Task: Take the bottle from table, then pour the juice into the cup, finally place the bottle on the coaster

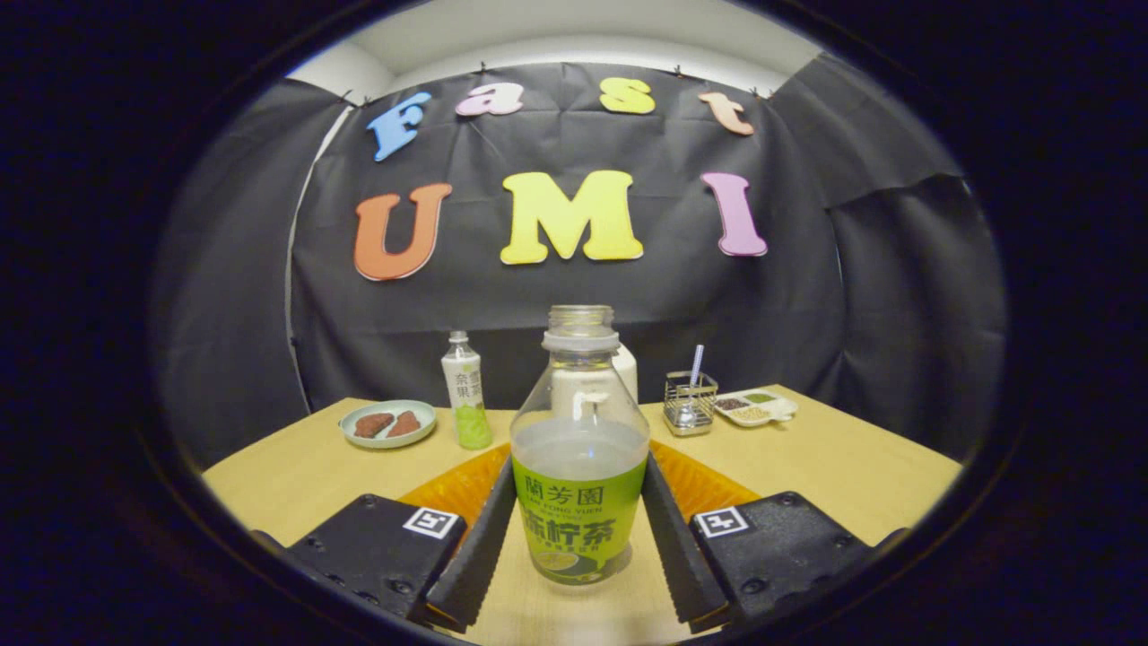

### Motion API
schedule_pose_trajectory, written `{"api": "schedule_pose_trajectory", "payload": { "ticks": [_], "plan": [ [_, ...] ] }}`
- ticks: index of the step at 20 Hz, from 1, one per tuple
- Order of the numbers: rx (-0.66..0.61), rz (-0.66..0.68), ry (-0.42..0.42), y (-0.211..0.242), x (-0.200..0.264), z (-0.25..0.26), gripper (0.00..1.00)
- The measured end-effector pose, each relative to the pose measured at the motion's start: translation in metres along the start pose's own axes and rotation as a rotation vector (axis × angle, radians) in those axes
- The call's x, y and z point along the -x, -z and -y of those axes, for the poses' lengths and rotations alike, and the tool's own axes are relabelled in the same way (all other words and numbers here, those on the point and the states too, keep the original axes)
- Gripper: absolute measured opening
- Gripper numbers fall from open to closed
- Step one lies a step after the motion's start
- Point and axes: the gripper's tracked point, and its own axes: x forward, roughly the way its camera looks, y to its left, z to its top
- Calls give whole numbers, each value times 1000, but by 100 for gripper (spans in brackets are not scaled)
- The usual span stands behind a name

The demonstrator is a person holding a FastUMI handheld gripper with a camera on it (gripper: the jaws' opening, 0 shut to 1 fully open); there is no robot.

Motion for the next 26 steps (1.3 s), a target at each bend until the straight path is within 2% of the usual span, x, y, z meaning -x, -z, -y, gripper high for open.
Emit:
{"api": "schedule_pose_trajectory", "payload": {
  "ticks": [2, 8, 11, 17, 22, 26],
  "plan": [
    [-37, 0, 2, -2, -14, 1, 81],
    [33, -20, 13, 15, -42, -3, 81],
    [31, -40, 40, 27, -48, 6, 81],
    [24, -49, 32, 31, -49, 6, 82],
    [32, -56, 30, 26, -36, 6, 98],
    [21, -46, -15, 13, -13, -1, 100]
  ]
}}
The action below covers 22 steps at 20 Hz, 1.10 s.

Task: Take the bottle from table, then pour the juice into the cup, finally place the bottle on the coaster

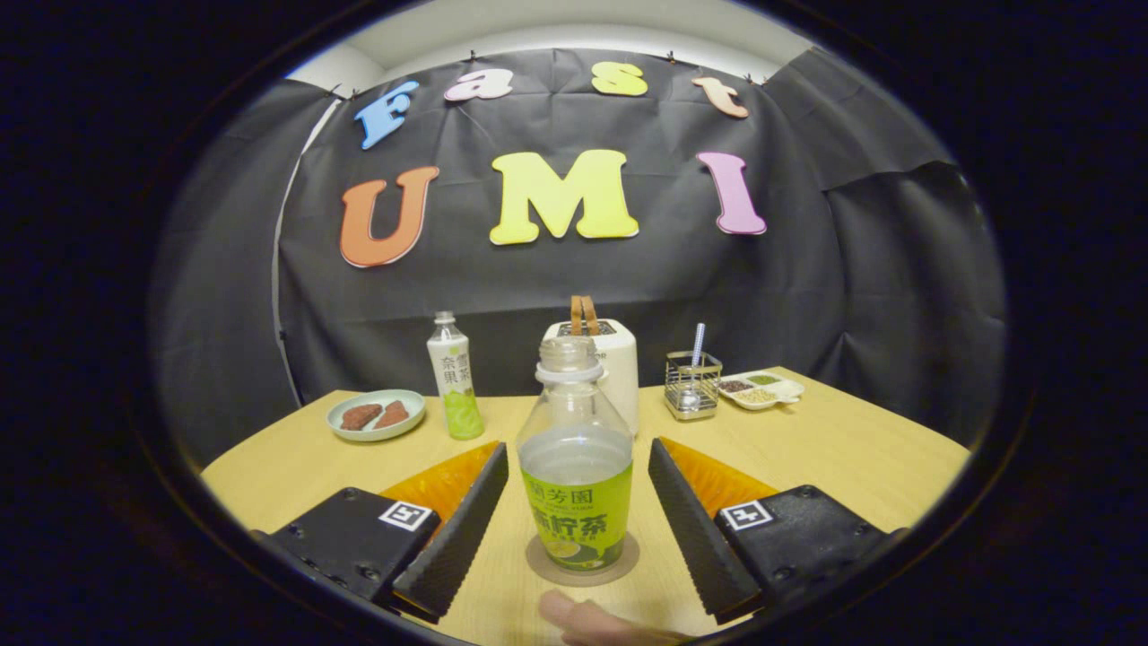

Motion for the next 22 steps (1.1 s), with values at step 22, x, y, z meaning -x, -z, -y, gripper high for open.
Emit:
{"api": "schedule_pose_trajectory", "payload": {
  "ticks": [22],
  "plan": [
    [75, 158, 68, -73, 353, 88, 100]
  ]
}}
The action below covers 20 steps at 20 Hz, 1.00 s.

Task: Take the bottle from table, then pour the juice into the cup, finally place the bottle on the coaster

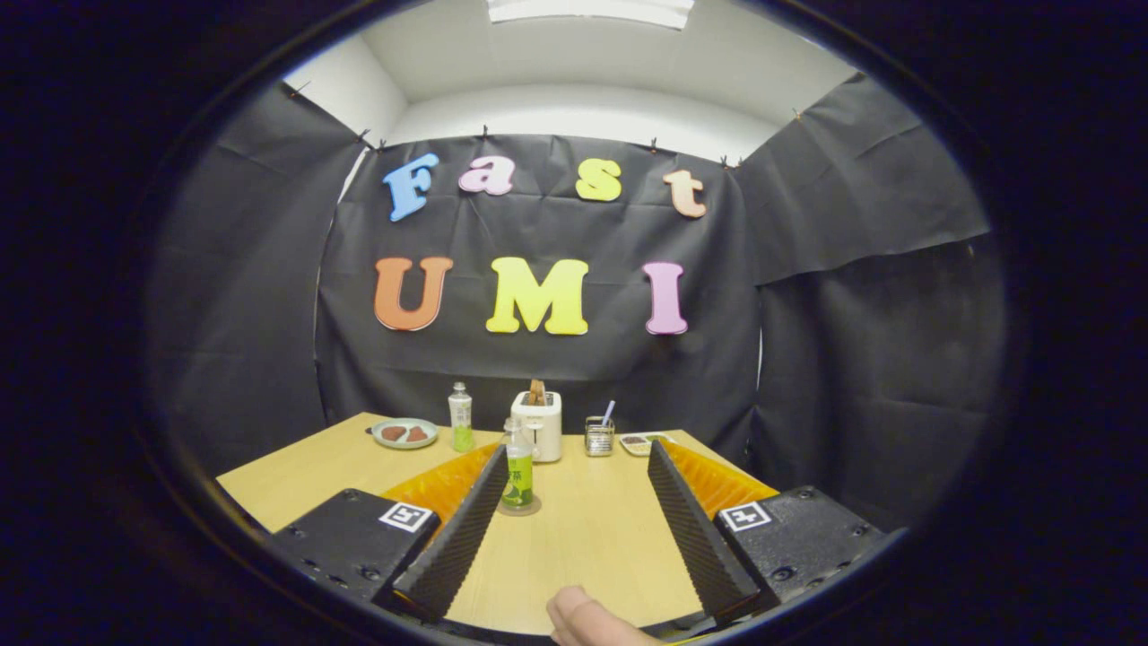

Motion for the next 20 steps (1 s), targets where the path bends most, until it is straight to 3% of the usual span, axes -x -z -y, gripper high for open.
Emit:
{"api": "schedule_pose_trajectory", "payload": {
  "ticks": [7, 11, 20],
  "plan": [
    [-50, 36, 5, 2, 53, 46, 100],
    [9, 55, -53, 6, 73, 35, 100],
    [11, 35, -47, 23, 83, 44, 100]
  ]
}}
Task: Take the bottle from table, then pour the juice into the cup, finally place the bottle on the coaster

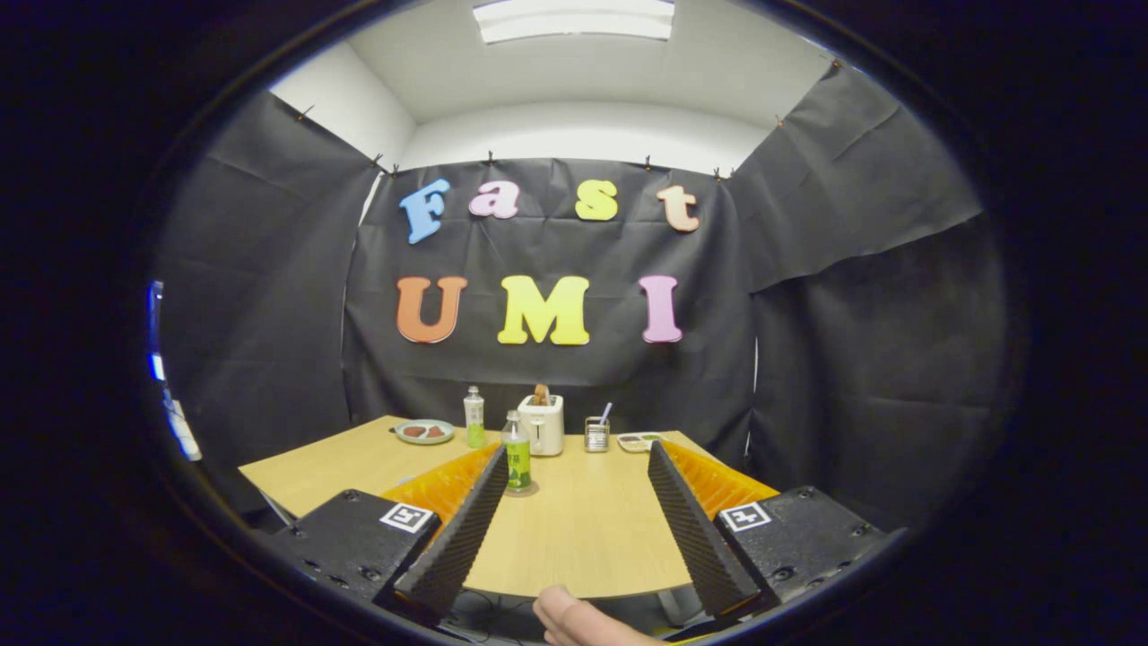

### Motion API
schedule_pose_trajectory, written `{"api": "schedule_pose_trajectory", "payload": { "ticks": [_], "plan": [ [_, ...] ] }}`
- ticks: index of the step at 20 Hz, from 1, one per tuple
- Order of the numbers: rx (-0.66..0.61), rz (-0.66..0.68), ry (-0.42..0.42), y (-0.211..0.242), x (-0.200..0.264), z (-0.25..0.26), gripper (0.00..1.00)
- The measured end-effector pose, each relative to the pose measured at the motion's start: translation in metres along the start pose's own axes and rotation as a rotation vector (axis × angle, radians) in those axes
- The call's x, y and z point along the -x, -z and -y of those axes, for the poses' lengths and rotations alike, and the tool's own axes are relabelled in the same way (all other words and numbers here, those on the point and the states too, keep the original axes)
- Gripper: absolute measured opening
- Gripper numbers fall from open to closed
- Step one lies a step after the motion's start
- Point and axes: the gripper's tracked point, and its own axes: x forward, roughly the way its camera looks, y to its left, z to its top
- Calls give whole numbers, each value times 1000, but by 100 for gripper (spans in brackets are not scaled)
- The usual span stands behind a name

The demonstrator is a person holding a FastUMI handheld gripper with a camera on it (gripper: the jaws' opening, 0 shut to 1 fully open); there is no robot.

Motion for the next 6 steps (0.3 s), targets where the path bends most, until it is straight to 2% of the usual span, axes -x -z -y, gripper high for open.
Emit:
{"api": "schedule_pose_trajectory", "payload": {
  "ticks": [6],
  "plan": [
    [48, -3, -22, 2, 8, -7, 100]
  ]
}}
